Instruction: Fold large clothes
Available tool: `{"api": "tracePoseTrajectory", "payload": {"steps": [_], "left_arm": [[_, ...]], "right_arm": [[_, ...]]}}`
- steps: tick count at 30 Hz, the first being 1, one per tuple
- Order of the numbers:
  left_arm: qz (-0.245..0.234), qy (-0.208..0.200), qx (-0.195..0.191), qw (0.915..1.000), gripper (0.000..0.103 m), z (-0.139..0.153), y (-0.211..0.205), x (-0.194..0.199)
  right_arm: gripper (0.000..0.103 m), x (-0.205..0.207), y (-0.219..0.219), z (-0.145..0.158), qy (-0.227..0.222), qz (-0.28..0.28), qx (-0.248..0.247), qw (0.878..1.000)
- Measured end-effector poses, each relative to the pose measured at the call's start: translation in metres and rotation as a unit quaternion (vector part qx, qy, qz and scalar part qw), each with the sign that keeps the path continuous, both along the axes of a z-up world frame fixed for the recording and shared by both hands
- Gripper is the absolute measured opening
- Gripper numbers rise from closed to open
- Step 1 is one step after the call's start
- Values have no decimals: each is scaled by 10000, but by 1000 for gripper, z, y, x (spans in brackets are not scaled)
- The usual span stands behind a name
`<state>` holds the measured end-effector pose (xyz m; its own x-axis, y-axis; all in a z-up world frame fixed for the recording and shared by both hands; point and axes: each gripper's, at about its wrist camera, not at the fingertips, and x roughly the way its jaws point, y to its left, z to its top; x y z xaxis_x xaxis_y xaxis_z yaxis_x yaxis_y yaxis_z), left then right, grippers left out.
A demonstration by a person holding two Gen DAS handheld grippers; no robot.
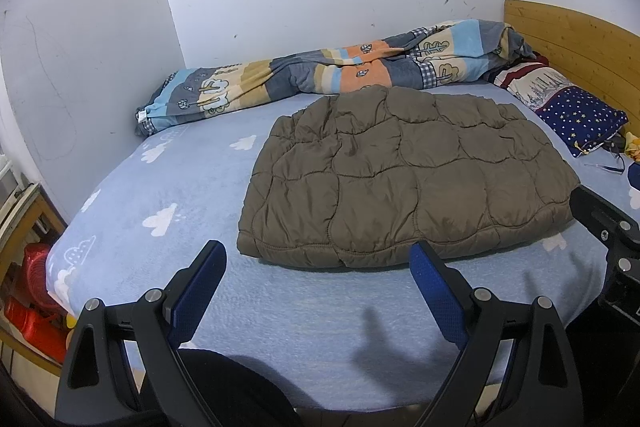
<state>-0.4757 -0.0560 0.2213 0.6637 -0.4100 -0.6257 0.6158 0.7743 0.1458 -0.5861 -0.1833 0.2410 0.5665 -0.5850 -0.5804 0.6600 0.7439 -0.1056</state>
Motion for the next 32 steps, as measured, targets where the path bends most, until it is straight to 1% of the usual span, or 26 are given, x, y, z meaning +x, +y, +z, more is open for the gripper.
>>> {"api": "tracePoseTrajectory", "payload": {"steps": [21, 27, 32], "left_arm": [[1, 94, 39, 9999, 92, -3, 0, 6], [8, 169, -62, 9998, 92, -1, 5, 7], [-54, 69, -147, 9999, 92, 5, 8, -2]], "right_arm": [[94, 2, 1, -3, 1, 15, 35, 10000], [94, 2, 3, -5, 0, 15, 23, 10000], [94, 1, 3, -3, -11, 15, 6, 10000]]}}
